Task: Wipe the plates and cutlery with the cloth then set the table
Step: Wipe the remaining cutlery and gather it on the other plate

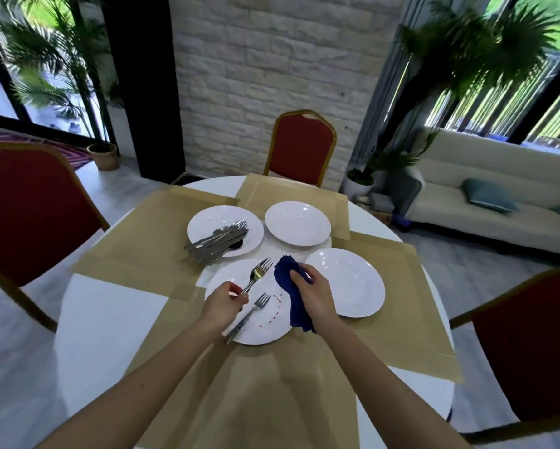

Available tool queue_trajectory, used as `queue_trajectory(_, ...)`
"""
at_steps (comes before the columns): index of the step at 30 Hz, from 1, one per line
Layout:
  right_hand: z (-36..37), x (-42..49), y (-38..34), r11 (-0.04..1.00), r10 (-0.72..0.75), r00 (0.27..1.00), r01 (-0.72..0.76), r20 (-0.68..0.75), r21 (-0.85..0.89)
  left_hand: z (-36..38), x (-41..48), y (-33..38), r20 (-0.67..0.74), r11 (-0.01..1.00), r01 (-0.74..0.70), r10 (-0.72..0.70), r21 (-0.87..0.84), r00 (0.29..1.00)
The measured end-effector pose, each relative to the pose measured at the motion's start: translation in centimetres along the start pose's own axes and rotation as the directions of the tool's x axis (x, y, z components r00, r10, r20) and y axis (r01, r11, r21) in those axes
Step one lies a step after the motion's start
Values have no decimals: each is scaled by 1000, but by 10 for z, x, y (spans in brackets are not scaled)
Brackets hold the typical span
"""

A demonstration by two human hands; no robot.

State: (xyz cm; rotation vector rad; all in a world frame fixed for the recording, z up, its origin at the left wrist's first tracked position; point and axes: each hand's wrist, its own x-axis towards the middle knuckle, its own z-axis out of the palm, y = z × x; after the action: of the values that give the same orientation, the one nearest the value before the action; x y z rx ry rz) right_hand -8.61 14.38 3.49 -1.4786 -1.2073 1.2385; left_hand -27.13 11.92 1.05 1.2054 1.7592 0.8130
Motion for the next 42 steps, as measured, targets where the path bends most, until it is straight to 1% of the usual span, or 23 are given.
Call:
queue_trajectory(3, -3, 4, -8, 996, -65, 998, 63, -21, -67, -3, 0, 13, 58, 990, 39, -31, -136, 998)
queue_trajectory(5, -5, 4, -9, 982, -110, 994, 108, -4, -154, -1, 0, 17, 57, 985, 49, -40, -165, 998)
queue_trajectory(7, -6, 2, -9, 964, -140, 990, 143, 28, -225, 2, 0, 17, 46, 987, 48, -41, -151, 998)
queue_trajectory(8, -5, 2, -8, 963, -136, 990, 139, 32, -229, 2, 0, 16, 40, 993, 48, -44, -105, 998)
queue_trajectory(10, -4, 1, -3, 974, -100, 995, 101, 18, -201, -2, 1, 8, 28, 996, 43, -45, 79, 999)
queue_trajectory(12, -4, 1, 2, 985, -43, 999, 42, -1, -164, -6, 3, -8, 33, 962, 39, -50, 272, 998)
queue_trajectory(14, -5, 1, 8, 991, 17, 1000, -15, 10, -131, -6, 3, -22, 49, 925, 49, -73, 377, 996)
queue_trajectory(18, -10, 1, 21, 984, 81, 996, -74, 38, -161, -3, 4, -36, 52, 890, 33, -63, 454, 997)
queue_trajectory(22, -15, -1, 24, 987, 127, 992, -124, 20, -101, -3, 7, -35, 6, 893, 55, -65, 447, 998)
queue_trajectory(25, -15, -1, 22, 987, 125, 992, -122, 19, -107, -5, 7, -27, -42, 885, 58, -44, 461, 998)
queue_trajectory(29, -13, 3, 14, 988, 27, 999, -30, -23, -149, -3, 3, -8, -84, 846, -1, 54, 533, 995)
queue_trajectory(31, -9, 3, 6, 988, -42, 999, 37, -29, -150, 2, 0, 3, -20, 895, -79, 98, 438, 995)
queue_trajectory(33, -3, 1, -1, 972, -130, 991, 134, 30, -192, 9, -9, 18, 62, 938, -154, 142, 310, 988)
queue_trajectory(35, 1, -1, -4, 950, -202, 974, 221, 104, -223, 15, -19, 31, 46, 950, -204, 198, 237, 979)
queue_trajectory(36, 2, 0, -4, 934, -242, 965, 260, 103, -244, 17, -23, 36, 12, 945, -227, 231, 233, 973)
queue_trajectory(37, 1, 2, -4, 908, -289, 955, 297, 73, -297, 19, -27, 39, -18, 936, -251, 264, 248, 964)
queue_trajectory(38, -1, 6, -6, 864, -339, 941, 323, 29, -387, 20, -30, 40, -40, 926, -271, 292, 263, 956)
queue_trajectory(40, -10, 16, -12, 750, -400, 915, 290, -58, -595, 23, -35, 40, -52, 912, -301, 328, 279, 943)
queue_trajectory(41, -16, 20, -15, 736, -399, 910, 242, -116, -633, 24, -38, 39, -44, 909, -309, 334, 280, 941)
queue_trajectory(42, -23, 23, -19, 770, -370, 911, 192, -180, -608, 25, -41, 39, -35, 910, -316, 337, 269, 941)
